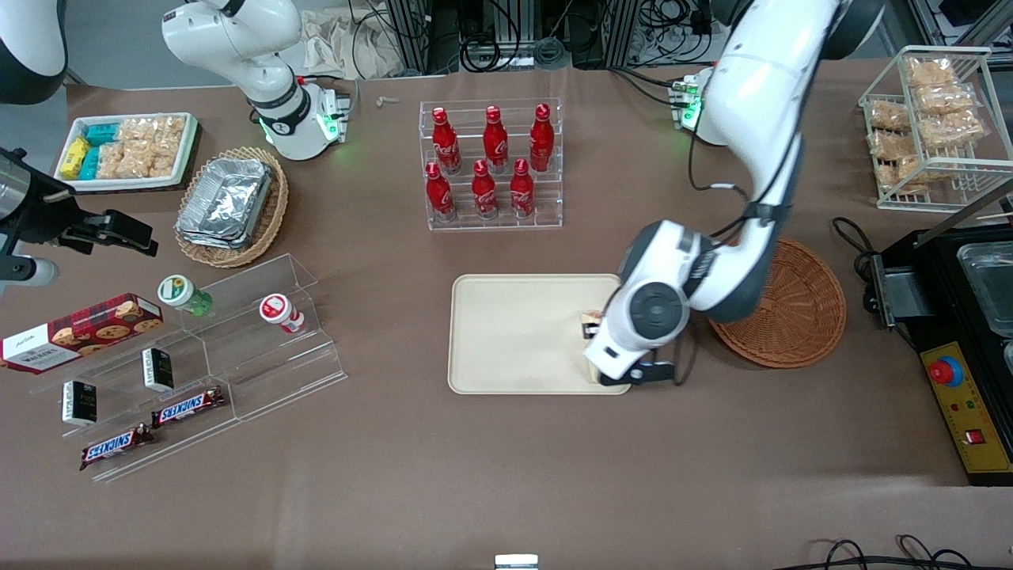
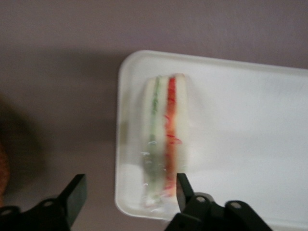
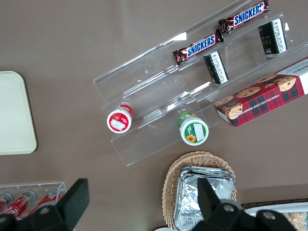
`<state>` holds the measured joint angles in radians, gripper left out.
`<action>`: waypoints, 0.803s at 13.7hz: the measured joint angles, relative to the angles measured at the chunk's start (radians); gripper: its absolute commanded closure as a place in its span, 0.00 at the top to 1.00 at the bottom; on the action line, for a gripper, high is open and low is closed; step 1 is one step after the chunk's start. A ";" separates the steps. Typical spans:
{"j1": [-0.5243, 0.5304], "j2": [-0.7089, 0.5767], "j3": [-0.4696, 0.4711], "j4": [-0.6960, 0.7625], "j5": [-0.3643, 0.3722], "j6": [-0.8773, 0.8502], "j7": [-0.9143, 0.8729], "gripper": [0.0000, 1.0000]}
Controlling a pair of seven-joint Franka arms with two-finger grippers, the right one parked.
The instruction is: Place sandwich from basket to tray
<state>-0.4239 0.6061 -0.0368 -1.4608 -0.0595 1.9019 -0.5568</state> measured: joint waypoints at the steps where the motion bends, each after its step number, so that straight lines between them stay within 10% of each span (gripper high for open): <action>1: 0.025 -0.038 0.000 0.003 0.000 -0.025 0.009 1.00; 11: 0.284 -0.312 0.027 0.016 0.002 -0.278 0.432 1.00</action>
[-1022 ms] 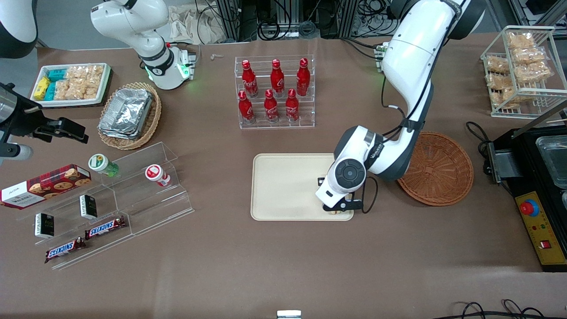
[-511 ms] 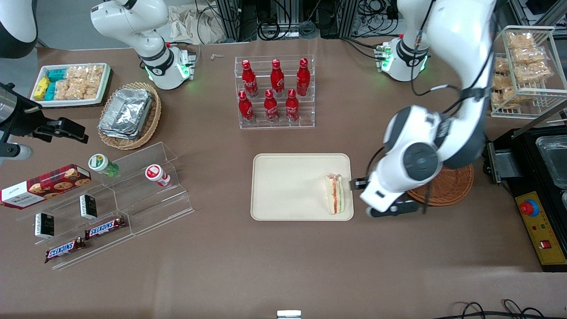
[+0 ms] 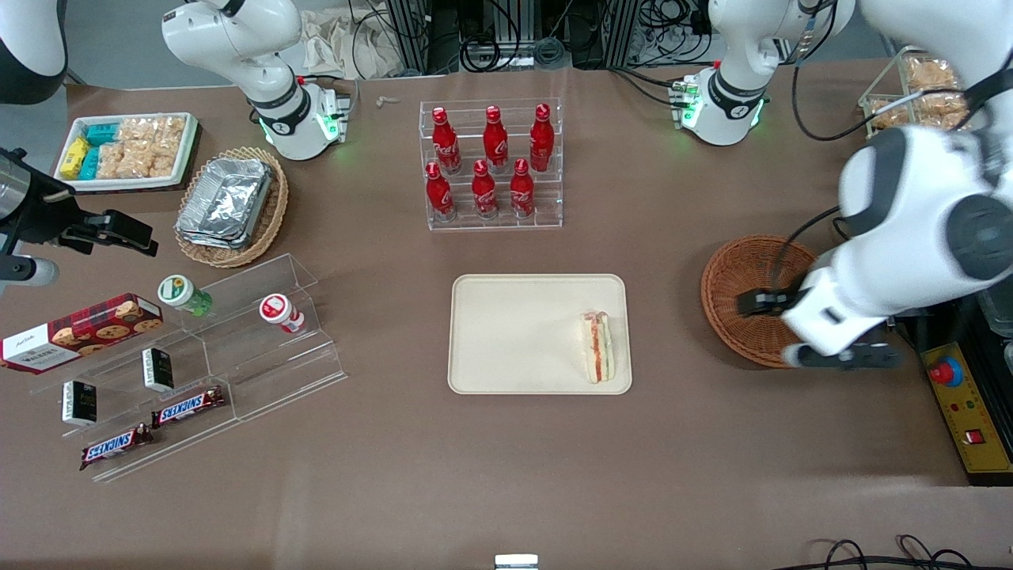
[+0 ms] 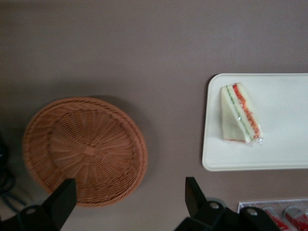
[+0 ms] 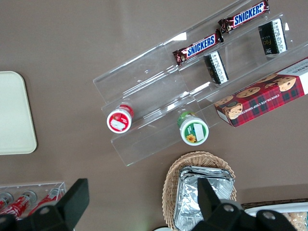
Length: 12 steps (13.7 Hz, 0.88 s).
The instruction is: Place sandwich from basket to tray
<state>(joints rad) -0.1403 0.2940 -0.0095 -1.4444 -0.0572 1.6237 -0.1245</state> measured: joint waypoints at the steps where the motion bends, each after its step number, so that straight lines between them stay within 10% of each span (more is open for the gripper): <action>1: 0.027 -0.020 0.002 0.017 0.002 -0.037 0.017 1.00; 12: 0.141 -0.042 -0.005 0.138 0.037 -0.213 0.014 1.00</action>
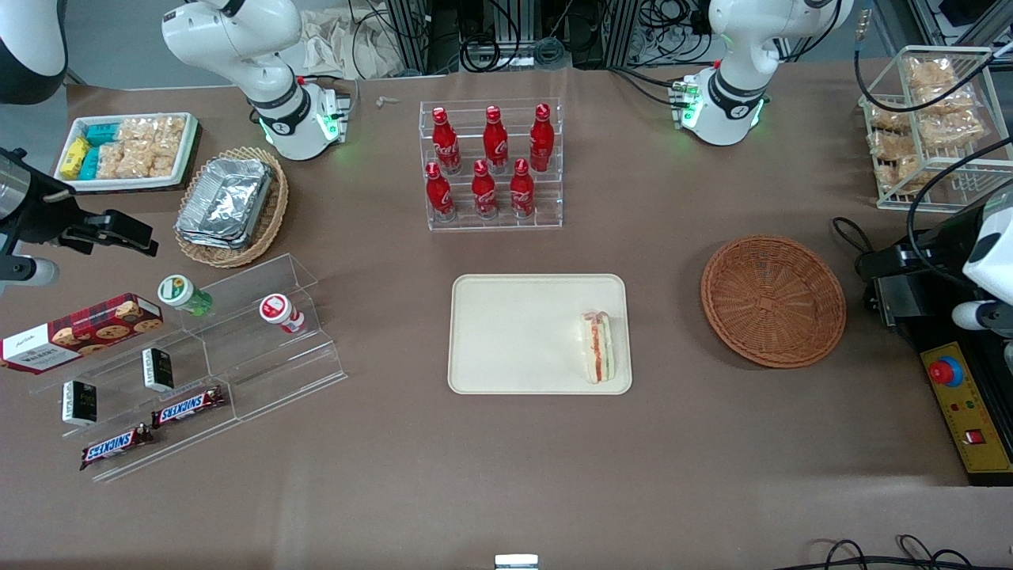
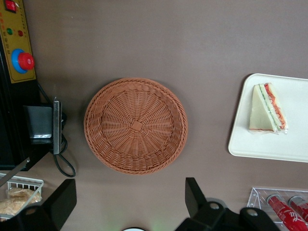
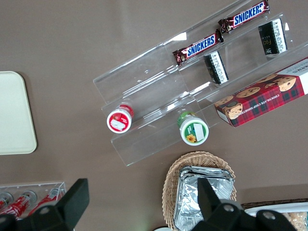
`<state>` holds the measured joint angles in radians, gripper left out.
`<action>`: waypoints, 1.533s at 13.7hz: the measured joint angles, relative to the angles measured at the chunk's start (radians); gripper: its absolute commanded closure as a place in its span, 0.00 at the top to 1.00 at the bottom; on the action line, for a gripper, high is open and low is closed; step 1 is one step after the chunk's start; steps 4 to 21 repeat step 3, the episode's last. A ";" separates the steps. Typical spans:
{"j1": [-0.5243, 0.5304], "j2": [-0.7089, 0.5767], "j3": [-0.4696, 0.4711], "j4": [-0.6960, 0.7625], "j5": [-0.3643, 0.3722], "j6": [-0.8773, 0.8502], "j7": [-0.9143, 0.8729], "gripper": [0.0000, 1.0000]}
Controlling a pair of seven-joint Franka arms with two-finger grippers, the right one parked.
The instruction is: Place sandwich from basket to tray
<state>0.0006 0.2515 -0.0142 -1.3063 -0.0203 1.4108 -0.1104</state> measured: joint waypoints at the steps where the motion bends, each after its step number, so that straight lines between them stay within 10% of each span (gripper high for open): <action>1: -0.001 0.002 -0.005 0.000 0.000 -0.001 -0.011 1.00; 21: -0.003 0.008 -0.010 0.000 0.000 -0.003 -0.023 1.00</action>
